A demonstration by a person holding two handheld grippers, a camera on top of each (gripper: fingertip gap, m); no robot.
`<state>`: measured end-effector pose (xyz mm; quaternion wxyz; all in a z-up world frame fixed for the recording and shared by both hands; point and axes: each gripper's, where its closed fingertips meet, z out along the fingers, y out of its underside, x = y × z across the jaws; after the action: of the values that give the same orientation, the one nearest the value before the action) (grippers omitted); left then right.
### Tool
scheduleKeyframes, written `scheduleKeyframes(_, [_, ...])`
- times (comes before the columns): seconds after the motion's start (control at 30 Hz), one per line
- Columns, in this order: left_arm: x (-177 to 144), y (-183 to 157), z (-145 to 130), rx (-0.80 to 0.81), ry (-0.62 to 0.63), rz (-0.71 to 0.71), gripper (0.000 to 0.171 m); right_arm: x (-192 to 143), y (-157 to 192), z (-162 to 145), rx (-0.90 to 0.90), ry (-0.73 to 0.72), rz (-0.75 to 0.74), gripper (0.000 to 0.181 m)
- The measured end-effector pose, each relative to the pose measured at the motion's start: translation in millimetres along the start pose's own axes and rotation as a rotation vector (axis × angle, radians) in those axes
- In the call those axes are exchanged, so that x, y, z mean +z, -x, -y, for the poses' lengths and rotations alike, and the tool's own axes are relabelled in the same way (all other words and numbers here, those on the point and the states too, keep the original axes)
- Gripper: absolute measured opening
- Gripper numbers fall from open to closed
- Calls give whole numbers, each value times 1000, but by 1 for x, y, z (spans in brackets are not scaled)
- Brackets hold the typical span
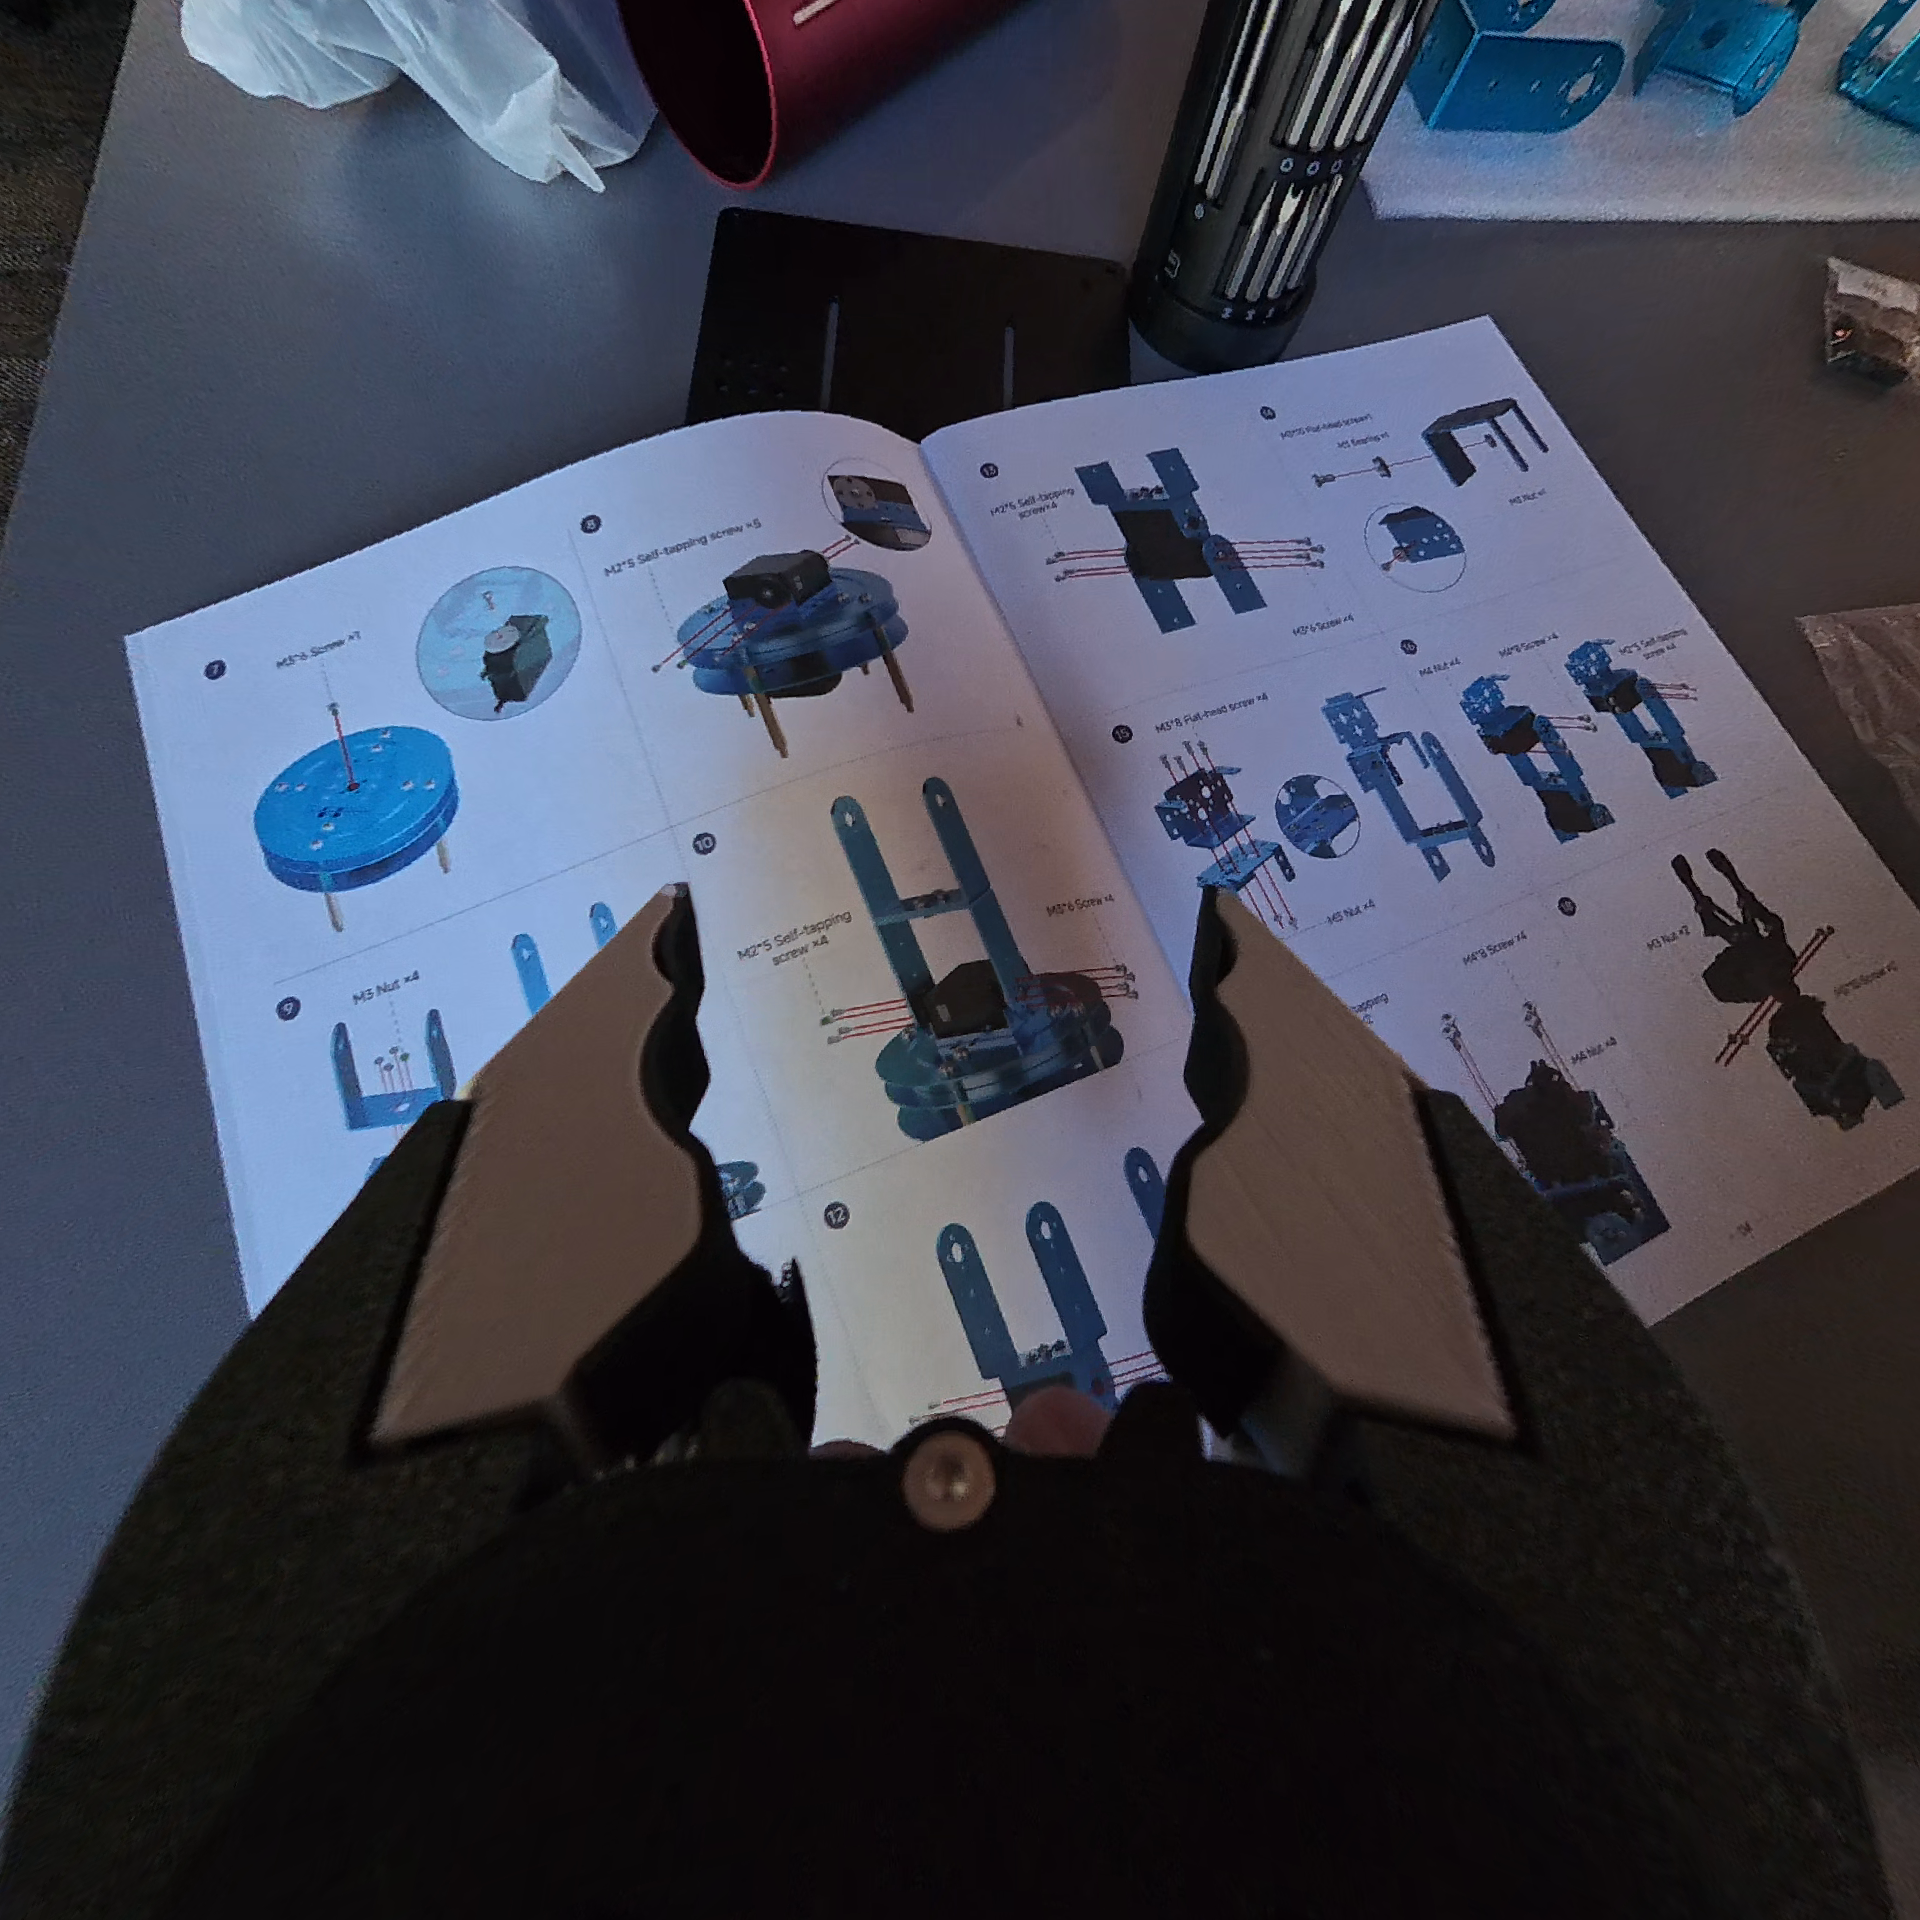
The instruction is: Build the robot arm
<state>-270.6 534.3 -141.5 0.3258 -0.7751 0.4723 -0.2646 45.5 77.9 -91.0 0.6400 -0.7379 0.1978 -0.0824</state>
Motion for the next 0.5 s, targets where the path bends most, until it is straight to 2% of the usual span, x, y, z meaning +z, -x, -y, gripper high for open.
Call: scheduleKeyframes(0.5, [0, -1, -3, -5, 2, -7, 94, 2, 0, -2, 2, 14, 6, 38])
